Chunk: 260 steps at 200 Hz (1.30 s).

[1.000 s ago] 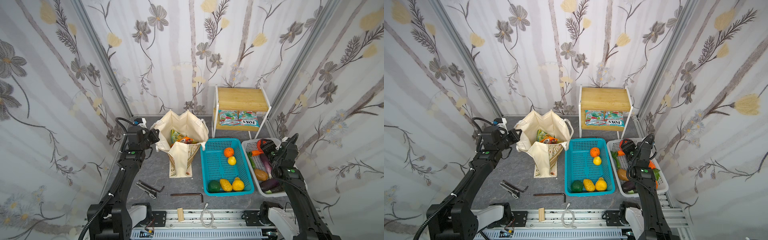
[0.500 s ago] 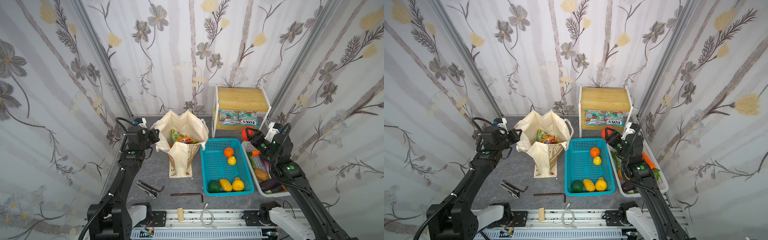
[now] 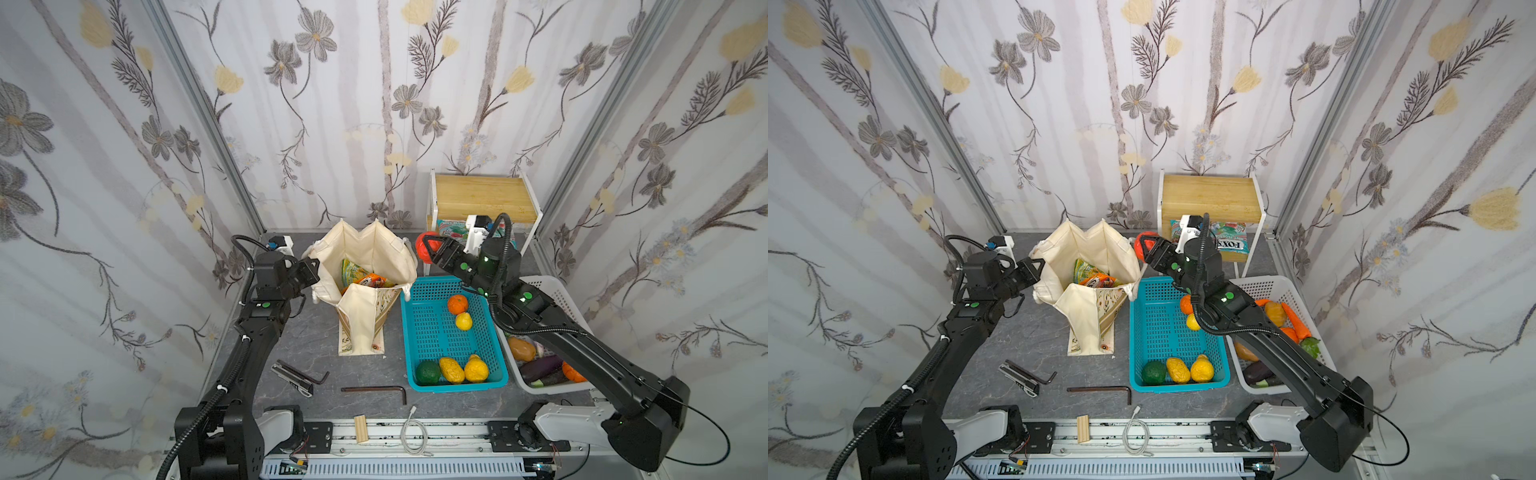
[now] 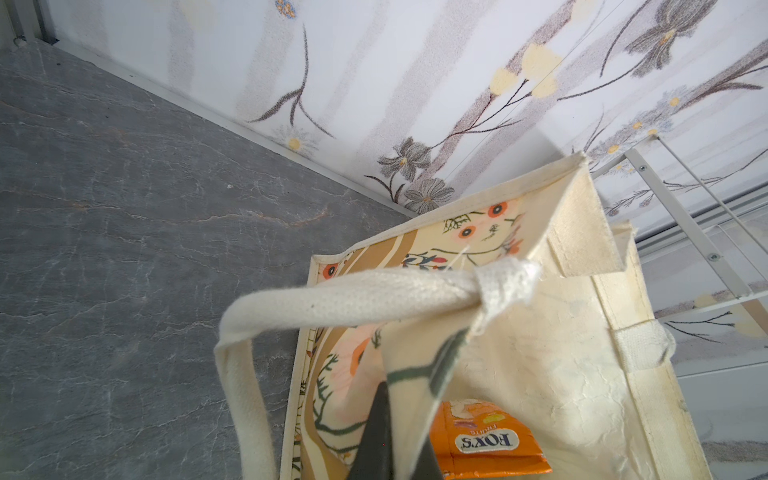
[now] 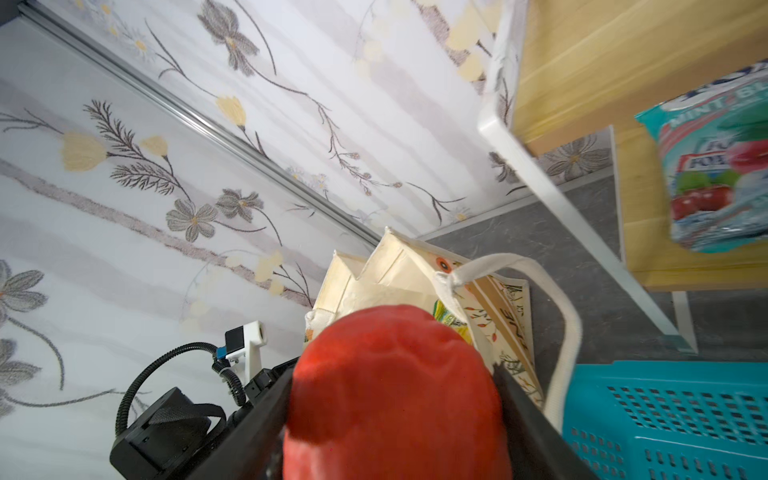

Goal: Place the food into the grocery bag and tie it
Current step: 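Lift the red tomato with the right gripper and carry it into the tote, then open the right gripper to release the tomato inside the tote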

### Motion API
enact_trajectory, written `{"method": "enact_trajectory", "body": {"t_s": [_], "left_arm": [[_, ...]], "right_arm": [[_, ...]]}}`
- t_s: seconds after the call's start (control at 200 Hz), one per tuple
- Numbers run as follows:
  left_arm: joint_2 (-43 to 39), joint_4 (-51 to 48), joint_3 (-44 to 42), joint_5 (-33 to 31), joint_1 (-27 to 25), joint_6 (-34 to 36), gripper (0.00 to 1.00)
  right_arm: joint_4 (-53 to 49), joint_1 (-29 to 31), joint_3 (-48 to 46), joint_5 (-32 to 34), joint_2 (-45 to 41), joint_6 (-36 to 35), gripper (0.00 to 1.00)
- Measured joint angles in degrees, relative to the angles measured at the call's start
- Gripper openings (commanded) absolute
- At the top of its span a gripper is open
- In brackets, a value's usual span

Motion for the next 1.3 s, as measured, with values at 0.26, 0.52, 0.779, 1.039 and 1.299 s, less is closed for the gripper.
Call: {"method": "enact_trajectory", "body": {"t_s": [0.26, 0.52, 0.779, 1.039, 1.299], "left_arm": [[0.22, 0.15, 0.00, 0.63, 0.00, -0.33, 0.00], [0.42, 0.17, 0.00, 0.76, 0.00, -0.35, 0.00], [0.52, 0.20, 0.00, 0.81, 0.00, -0.37, 0.00], [0.55, 0.13, 0.00, 0.83, -0.02, -0.37, 0.00], [0.55, 0.11, 0.00, 0.85, -0.02, -0.37, 0.00]], "right_arm": [[0.50, 5.05, 13.35, -0.02, 16.35, 0.02, 0.65], [-2.58, 6.64, 25.57, -0.70, 31.32, -0.48, 0.65], [-6.08, 9.16, 31.26, -1.25, 42.01, -0.81, 0.66], [-7.43, 9.73, 32.57, -0.90, 47.58, 0.33, 0.68], [-7.48, 9.77, 32.72, -0.92, 50.53, 2.21, 0.72]]}}
